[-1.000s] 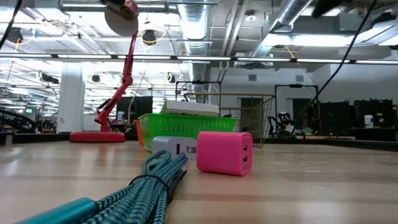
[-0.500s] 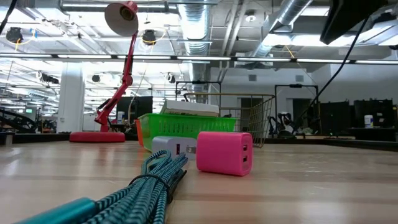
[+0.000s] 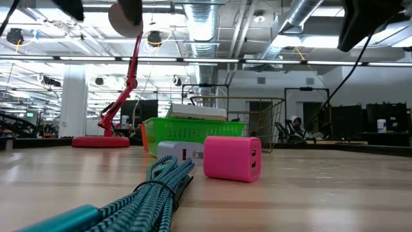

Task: Pick and place items into bin
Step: Put the blue green charger cord into the wire basket

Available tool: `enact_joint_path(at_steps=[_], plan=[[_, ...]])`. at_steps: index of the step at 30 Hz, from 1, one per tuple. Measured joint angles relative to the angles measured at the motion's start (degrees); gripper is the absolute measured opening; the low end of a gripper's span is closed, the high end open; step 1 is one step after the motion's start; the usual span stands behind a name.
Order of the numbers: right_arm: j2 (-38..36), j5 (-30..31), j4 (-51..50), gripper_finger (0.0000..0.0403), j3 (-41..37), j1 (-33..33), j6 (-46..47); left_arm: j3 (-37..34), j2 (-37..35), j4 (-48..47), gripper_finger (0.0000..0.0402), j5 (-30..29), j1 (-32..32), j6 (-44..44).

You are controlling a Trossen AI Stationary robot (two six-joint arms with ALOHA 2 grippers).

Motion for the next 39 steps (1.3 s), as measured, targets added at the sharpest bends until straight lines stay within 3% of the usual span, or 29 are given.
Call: enact_joint_path(at_steps=[12, 21, 25, 32, 39], plan=[[0.0, -0.7, -3.5, 0.0069, 0.0, 0.0, 1.1, 0.4, 0.7, 3.1, 0.0144, 1.5, 2.6, 5.9], [0.0, -5.7, -3.2, 0.0069, 0.0, 0.0, 4.9, 0.4, 0.6, 6.7, 0.0144, -7.1, 2.4, 5.8], [0.0, -7.2, -3.2, 0.0069, 0.0, 0.0, 5.0, 0.2, 0.6, 4.7, 0.0144, -6.4, 2.4, 5.8], [0.0, -7.7, -3.2, 0.0069, 0.0, 0.0, 4.9, 0.2, 0.6, 2.7, 0.0144, 1.0, 2.1, 6.2], [0.0, -7.7, -3.2, 0.0069, 0.0, 0.0, 4.4, 0.2, 1.6, 5.7, 0.0144, 1.2, 2.2, 7.2]])
